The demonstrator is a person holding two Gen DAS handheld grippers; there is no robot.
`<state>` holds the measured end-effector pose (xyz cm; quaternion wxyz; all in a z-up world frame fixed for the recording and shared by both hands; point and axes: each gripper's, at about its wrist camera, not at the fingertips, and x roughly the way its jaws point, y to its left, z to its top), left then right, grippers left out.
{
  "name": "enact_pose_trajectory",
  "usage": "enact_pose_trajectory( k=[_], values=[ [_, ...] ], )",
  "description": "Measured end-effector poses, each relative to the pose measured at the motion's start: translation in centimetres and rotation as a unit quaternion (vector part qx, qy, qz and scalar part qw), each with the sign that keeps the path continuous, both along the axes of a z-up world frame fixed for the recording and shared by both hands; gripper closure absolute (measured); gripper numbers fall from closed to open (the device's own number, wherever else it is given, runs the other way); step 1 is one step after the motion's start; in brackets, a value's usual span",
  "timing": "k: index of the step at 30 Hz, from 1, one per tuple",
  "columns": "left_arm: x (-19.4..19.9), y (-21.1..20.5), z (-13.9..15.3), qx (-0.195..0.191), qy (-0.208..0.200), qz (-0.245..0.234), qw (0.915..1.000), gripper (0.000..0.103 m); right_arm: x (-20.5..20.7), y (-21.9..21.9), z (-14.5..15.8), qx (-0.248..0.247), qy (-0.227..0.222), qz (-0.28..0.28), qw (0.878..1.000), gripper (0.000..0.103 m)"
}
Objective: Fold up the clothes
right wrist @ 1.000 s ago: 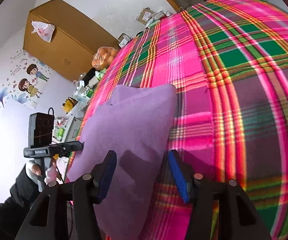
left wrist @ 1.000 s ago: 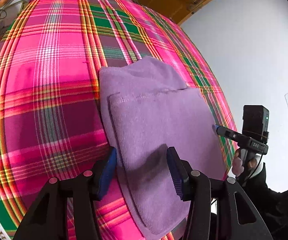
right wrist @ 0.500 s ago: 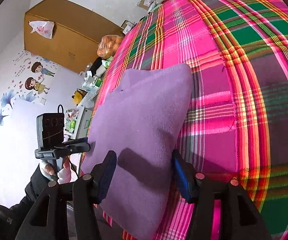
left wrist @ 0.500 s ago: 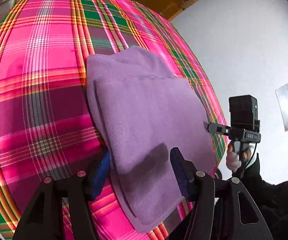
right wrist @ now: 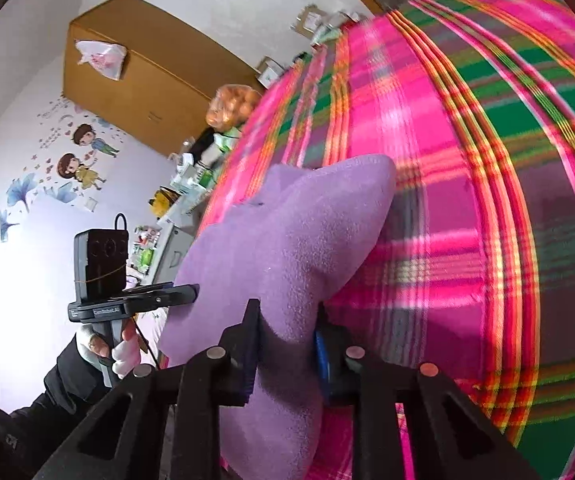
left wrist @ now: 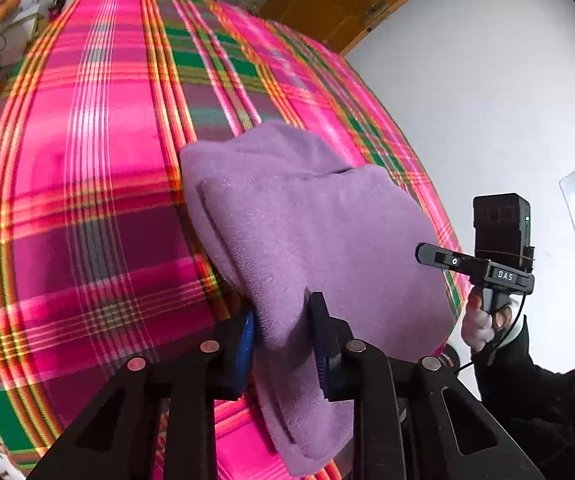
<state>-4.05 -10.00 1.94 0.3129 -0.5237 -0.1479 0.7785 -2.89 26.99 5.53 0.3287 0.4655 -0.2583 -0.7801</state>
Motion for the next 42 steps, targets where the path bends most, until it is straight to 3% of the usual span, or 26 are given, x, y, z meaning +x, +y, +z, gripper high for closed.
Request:
enact_pose_trajectory(
  k=[11,21,25,34,37,40,42],
  values=[
    [-0.5,-1.5,3.4,0.0,0.067,0.041,0.9969,0.08,-2.5,-2.9,3.2,0.008,0.052,0.026,0.998,0.081],
    [-4.0,-6.3,5.3,-0.01,0.109,0.122,0.9866,0.08,-10.2,-8.9,4.8,0.023,0.09,0.053,0.994,0.081],
    [-7.3,-7.3,5.1,-0.01,0.113,0.147,0.9827,0.08,-13.7,-10.7,4.7,0.031,0.094,0.052,0.994,0.081],
    [-15.1,-9.2,2.9,0.002,0.099,0.188,0.9771,0.08,-21.5,-12.2,2.2,0.025,0.065,0.034,0.997,0.079],
    [-16.9,-9.9,0.7,-0.001,0.069,0.194,0.9786,0.08,-23.3,-12.5,0.1,0.063,0.04,0.019,0.997,0.074],
    [-17.7,-11.0,-1.8,0.01,0.026,0.198,0.9798,0.08,-23.1,-12.0,-0.7,0.064,0.038,0.012,0.997,0.065],
    [-17.1,-12.0,-1.7,0.024,0.023,0.199,0.9794,0.08,-22.0,-11.7,0.2,0.077,0.061,0.004,0.995,0.065]
  ],
)
